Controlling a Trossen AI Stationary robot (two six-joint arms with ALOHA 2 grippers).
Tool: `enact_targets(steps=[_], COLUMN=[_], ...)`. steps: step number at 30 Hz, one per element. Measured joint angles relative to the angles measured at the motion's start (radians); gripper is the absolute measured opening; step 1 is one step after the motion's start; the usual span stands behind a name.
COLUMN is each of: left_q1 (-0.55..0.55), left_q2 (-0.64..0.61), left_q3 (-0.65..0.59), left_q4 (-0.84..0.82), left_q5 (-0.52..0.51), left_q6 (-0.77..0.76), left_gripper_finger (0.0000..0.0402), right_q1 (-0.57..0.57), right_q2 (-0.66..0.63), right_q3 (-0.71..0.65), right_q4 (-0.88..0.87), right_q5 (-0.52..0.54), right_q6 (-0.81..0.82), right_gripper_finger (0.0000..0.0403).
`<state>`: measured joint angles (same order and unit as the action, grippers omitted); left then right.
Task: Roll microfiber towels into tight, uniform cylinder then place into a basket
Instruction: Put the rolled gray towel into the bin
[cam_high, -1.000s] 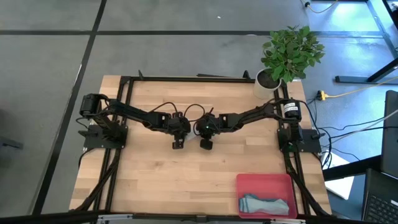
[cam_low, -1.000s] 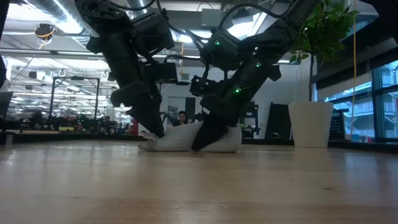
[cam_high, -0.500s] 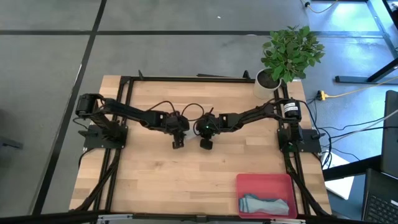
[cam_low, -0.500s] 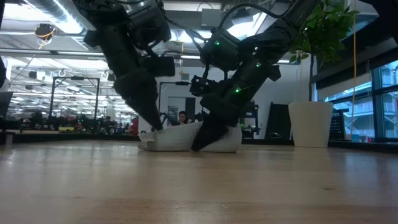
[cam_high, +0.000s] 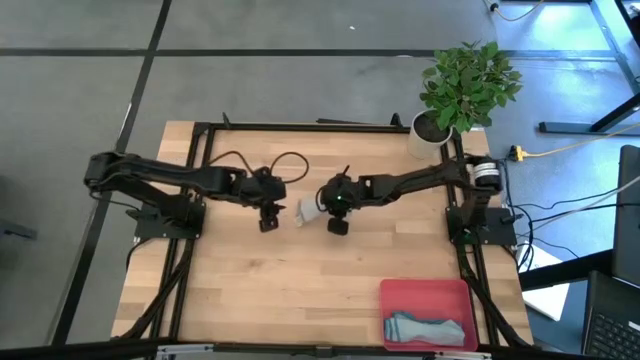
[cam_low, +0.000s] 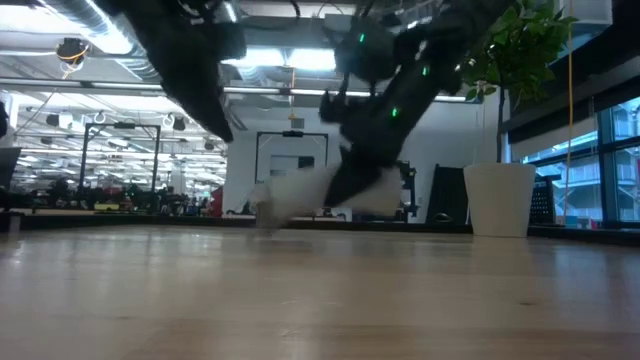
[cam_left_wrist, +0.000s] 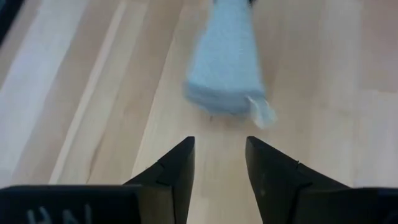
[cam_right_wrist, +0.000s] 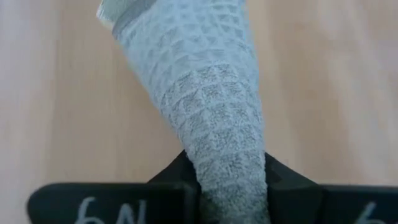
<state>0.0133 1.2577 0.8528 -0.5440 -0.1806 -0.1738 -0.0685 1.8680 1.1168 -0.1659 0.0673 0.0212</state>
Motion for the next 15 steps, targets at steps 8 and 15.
enact_targets(steps=[8, 15], left_q1=[-0.065, -0.125], left_q2=[-0.091, -0.102], left_q3=[0.0, 0.0], left_q4=[-0.024, -0.02], left_q5=[-0.035, -0.102], left_q6=[0.0, 0.015], left_gripper_finger=[0.0135, 0.0135], right_q1=[0.015, 0.163], right_q2=[-0.236, -0.448], right_q3=[0.0, 0.001], right_q4=[-0.267, -0.579], right_q5=[0.068, 0.201], right_q6=[0.018, 0.22], right_gripper_finger=[0.0057, 0.0057])
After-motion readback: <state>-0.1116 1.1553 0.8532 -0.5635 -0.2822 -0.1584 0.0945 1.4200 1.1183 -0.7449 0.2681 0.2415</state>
